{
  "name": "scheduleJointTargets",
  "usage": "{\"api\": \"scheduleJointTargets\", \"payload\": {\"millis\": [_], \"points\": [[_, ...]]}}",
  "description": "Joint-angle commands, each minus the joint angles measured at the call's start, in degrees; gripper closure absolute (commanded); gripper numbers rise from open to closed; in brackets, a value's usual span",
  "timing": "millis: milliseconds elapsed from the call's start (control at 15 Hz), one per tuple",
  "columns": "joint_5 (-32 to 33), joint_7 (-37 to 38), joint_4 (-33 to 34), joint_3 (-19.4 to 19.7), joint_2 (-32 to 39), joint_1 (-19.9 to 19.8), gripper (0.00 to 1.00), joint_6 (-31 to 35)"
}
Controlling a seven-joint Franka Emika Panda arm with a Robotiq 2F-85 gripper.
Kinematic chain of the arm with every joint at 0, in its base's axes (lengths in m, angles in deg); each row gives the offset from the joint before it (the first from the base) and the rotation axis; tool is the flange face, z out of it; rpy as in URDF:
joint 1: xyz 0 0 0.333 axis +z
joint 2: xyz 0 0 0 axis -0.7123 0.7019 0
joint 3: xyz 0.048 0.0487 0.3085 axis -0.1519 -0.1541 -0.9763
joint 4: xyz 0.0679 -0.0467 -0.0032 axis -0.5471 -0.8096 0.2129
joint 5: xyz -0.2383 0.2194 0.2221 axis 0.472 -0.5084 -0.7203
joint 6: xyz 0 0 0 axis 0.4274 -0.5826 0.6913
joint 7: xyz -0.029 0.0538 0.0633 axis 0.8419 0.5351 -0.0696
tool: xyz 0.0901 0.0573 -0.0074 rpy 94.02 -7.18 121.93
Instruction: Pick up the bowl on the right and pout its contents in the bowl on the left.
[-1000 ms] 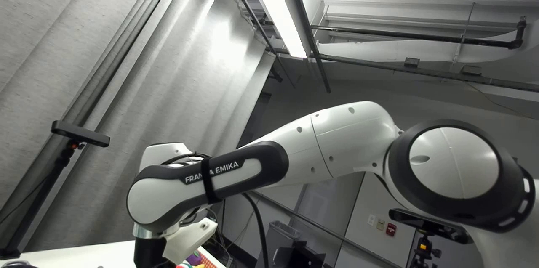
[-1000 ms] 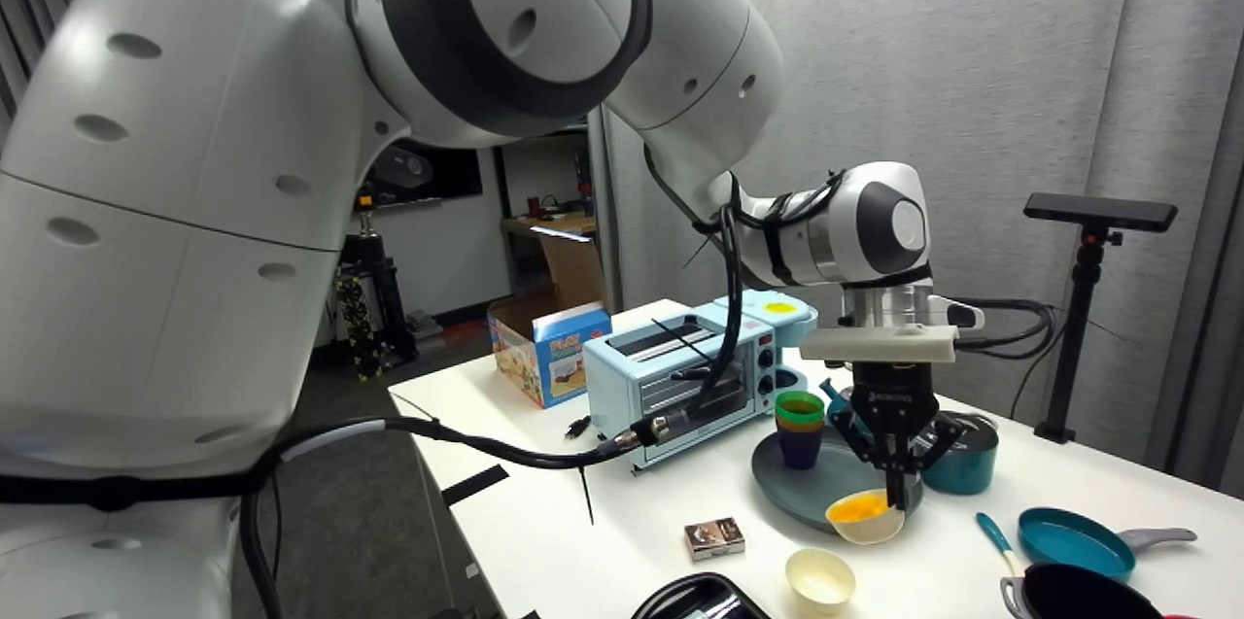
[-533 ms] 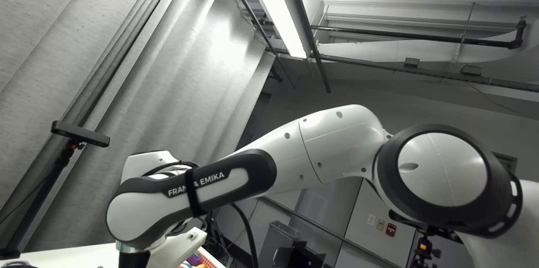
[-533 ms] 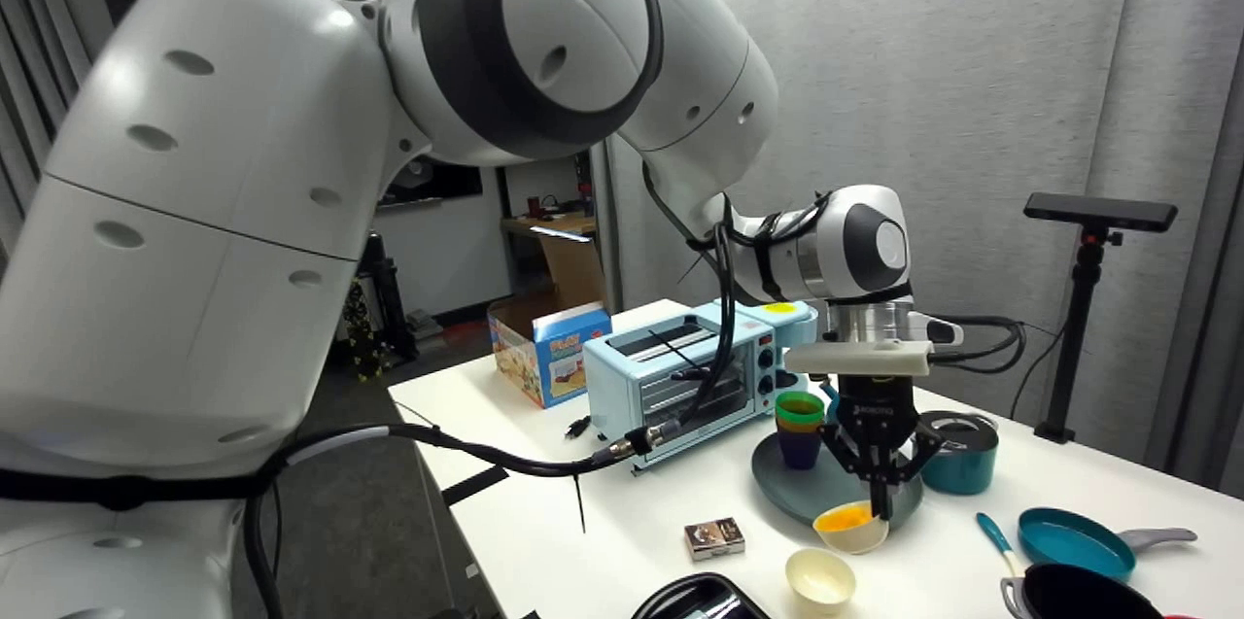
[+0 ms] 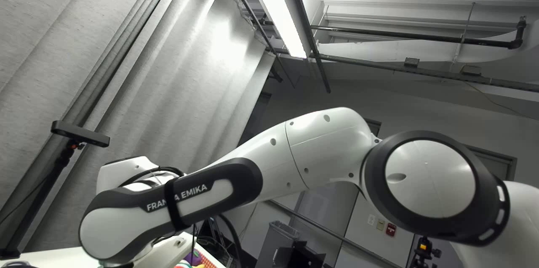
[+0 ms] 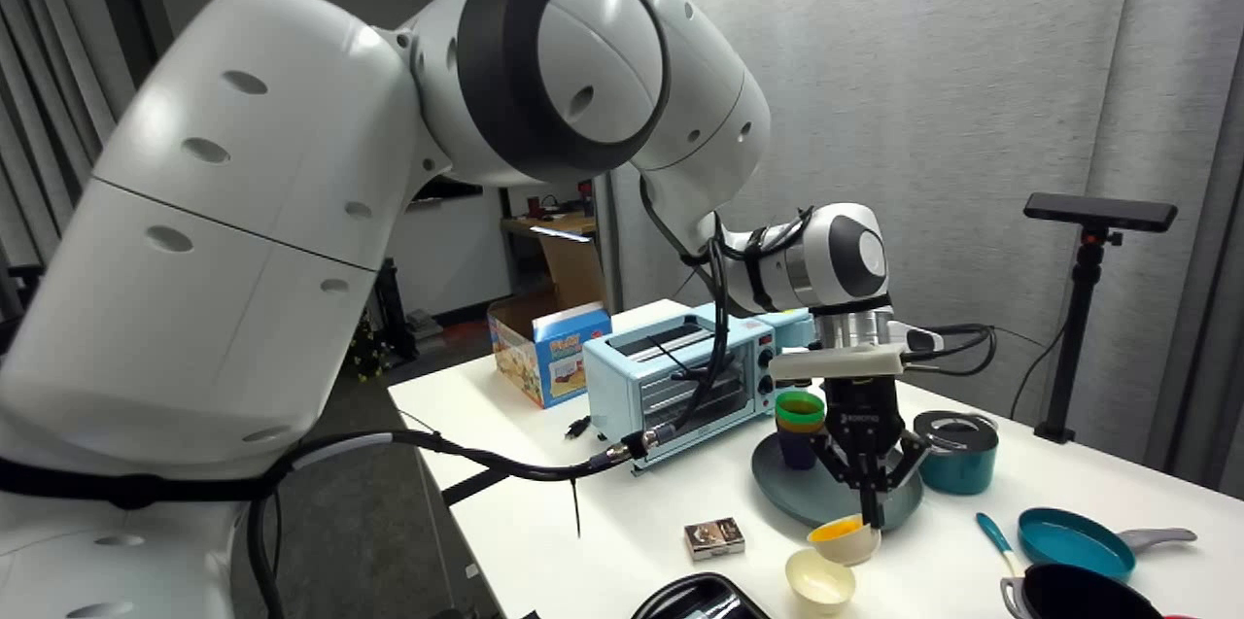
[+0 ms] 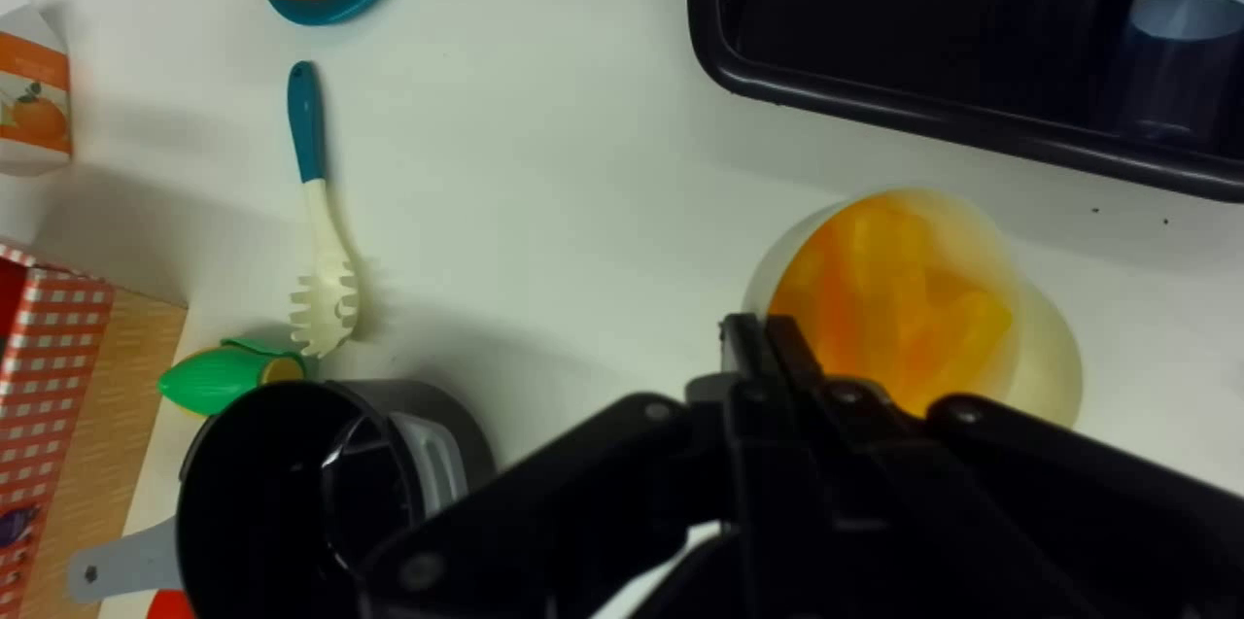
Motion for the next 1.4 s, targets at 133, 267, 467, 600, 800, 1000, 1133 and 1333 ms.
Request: {"api": "scheduleJointTargets", "payload": {"millis": [133, 267, 467, 600, 800, 1000, 1133, 1333], "points": [[3.88, 3.82, 5.31, 0.34, 3.62, 2.84, 0.99, -7.15], [4.99, 4.5, 6.64, 0.44, 4.62, 3.62, 0.99, -9.14], [6.77, 5.19, 9.06, 0.66, 6.23, 4.68, 0.99, -13.2], [8.03, 5.57, 10.8, 0.68, 7.43, 5.32, 0.99, -15.8], [10.3, 5.6, 13.55, 0.63, 9.26, 6.33, 0.99, -18.81], [12.11, 6.05, 16.44, 0.84, 10.6, 6.99, 0.99, -19.89], [12.89, 6.24, 18.25, 0.94, 11.47, 7.26, 0.99, -20.33], [13.24, 6.47, 20.14, 1.06, 12.63, 7.49, 0.99, -21.04]]}}
